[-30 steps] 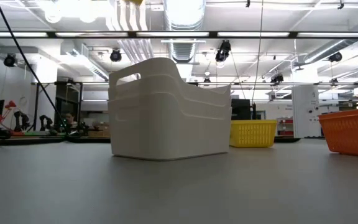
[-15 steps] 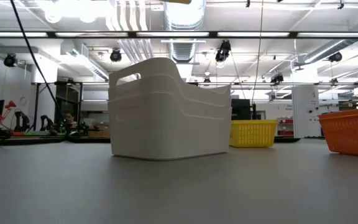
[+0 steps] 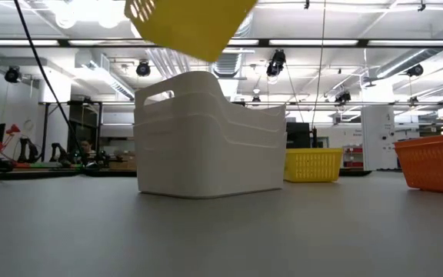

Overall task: Stack baskets by color
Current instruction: Stack the left yellow bin on the right yellow bin

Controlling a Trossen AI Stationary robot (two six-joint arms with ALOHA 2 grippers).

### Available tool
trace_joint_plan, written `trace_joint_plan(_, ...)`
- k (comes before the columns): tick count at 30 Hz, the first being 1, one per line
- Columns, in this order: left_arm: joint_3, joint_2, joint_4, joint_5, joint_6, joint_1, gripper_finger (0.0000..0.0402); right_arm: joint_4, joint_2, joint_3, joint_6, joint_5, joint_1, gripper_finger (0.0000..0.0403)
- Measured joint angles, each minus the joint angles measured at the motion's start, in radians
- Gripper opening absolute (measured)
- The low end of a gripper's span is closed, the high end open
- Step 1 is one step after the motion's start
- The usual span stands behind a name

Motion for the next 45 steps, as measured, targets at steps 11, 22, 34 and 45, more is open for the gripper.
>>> trace_joint_plan(11,-0.004,-0.001,0.011,-0.064,-0.034,0.033,0.0000,-0.157,-0.006,0.103,0.119,0.278,0.114,0.0173)
trace_joint_plan(22,-0.003,-0.002,0.070,-0.128,-0.033,0.066,0.0000,-0.152,0.032,0.104,0.192,0.377,0.121,0.0161)
trace_joint_plan(34,-0.003,-0.002,0.088,-0.135,-0.033,0.077,0.0022,-0.244,0.116,0.154,0.108,0.336,0.123,0.0048)
trace_joint_plan(45,-0.003,-0.063,0.093,-0.150,0.096,0.078,0.0154,-0.305,0.120,0.155,0.093,0.360,0.110,0.0008)
